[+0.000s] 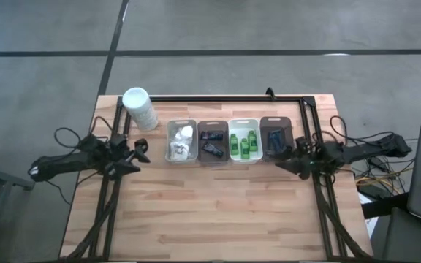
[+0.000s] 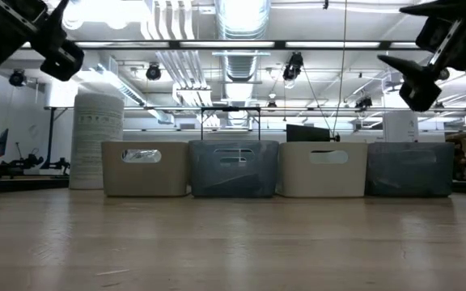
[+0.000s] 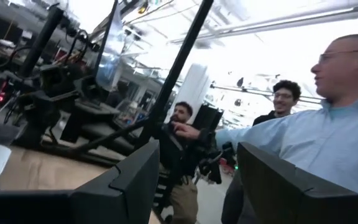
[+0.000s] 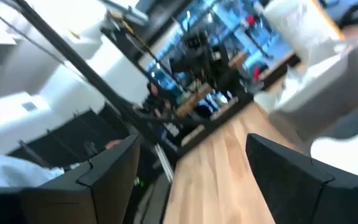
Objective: Pick & Place Travel size toiletries
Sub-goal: Return to Home Position
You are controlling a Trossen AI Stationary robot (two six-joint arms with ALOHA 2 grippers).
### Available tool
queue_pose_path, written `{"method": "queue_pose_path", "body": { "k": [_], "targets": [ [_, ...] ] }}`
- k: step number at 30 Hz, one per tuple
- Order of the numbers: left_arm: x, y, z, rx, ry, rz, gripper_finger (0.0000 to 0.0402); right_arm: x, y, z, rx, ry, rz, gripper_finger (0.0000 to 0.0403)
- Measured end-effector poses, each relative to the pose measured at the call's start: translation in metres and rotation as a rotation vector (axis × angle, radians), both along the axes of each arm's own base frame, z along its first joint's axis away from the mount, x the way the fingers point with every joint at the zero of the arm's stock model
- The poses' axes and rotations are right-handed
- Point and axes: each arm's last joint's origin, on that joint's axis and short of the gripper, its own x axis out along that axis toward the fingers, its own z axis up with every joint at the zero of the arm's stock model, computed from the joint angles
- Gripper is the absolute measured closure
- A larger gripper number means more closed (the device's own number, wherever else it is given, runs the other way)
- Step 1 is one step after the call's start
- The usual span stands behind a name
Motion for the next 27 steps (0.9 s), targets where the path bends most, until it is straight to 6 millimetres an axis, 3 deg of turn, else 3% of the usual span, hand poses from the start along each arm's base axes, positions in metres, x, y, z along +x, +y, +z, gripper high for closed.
{"method": "queue_pose_path", "body": {
  "k": [15,27],
  "targets": [
    [-0.002,0.0,-0.001,-0.001,0.001,0.002,0.0181,-0.025,-0.037,0.025,-0.001,-0.303,-0.369,0.0062],
    [0.0,0.0,-0.002,-0.004,0.02,0.002,0.0181,-0.025,-0.037,0.025,0.0,-0.3,-0.374,0.0048]
  ]
}}
